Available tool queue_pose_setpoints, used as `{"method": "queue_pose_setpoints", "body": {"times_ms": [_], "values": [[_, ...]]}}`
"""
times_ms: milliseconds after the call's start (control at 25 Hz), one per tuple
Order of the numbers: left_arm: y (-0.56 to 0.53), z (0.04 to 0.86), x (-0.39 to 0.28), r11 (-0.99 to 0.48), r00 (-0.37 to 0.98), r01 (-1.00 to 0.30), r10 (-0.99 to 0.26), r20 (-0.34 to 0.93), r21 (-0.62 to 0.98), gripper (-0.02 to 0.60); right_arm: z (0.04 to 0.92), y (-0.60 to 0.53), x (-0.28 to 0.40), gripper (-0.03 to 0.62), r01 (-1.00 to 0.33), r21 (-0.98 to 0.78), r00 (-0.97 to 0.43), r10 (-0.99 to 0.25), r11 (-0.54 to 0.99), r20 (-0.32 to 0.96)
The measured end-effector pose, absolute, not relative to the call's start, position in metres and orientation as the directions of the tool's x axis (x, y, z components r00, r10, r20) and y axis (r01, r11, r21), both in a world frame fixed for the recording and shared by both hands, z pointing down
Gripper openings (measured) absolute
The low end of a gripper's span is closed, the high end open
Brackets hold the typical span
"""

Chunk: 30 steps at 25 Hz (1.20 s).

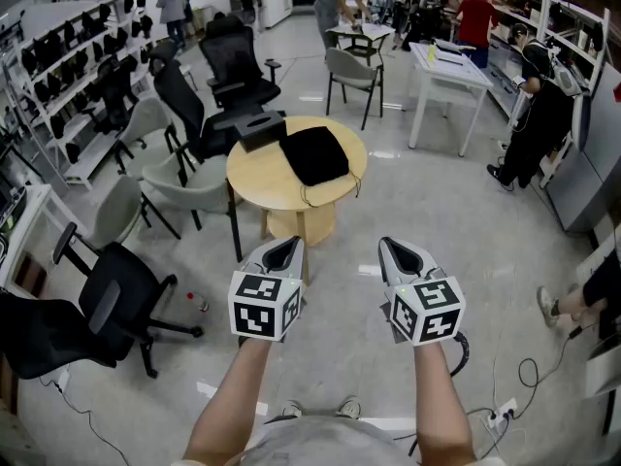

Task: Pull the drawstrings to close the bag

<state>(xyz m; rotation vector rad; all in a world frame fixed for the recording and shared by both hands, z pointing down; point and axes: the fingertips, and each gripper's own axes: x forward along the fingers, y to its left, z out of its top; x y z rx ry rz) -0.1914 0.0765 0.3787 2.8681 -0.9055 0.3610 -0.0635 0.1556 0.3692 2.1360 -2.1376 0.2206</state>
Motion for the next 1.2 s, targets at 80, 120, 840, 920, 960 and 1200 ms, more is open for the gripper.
{"method": "queue_pose_setpoints", "body": {"times_ms": [80,120,840,920,960,1200], "values": [[0.076,0.379,-0.193,-0.816,0.794,-0.577,-0.550,0.259,0.036,0.000,0.369,0.156,-0.065,0.003,-1.000,-0.024,-0.002,-0.983,-0.002,0.181],[0.077,0.379,-0.193,-0.816,0.794,-0.577,-0.550,0.260,0.037,0.000,0.369,0.156,-0.065,0.003,-1.000,-0.024,-0.001,-0.984,-0.003,0.180],[0.090,0.374,-0.150,-0.806,0.797,-0.588,-0.564,0.216,0.069,0.018,0.369,0.166,-0.022,0.025,-1.000,-0.021,-0.016,-0.987,0.013,0.160],[0.093,0.375,-0.144,-0.802,0.795,-0.593,-0.568,0.212,0.076,0.040,0.370,0.169,-0.015,0.034,-1.000,-0.016,-0.025,-0.987,0.023,0.161],[0.095,0.375,-0.141,-0.801,0.795,-0.594,-0.569,0.212,0.078,0.049,0.370,0.169,-0.012,0.037,-1.000,-0.015,-0.028,-0.987,0.026,0.161],[0.095,0.377,-0.126,-0.794,0.788,-0.603,-0.578,0.214,0.077,0.101,0.374,0.164,0.000,0.068,-0.998,-0.028,-0.057,-0.986,0.053,0.156]]}}
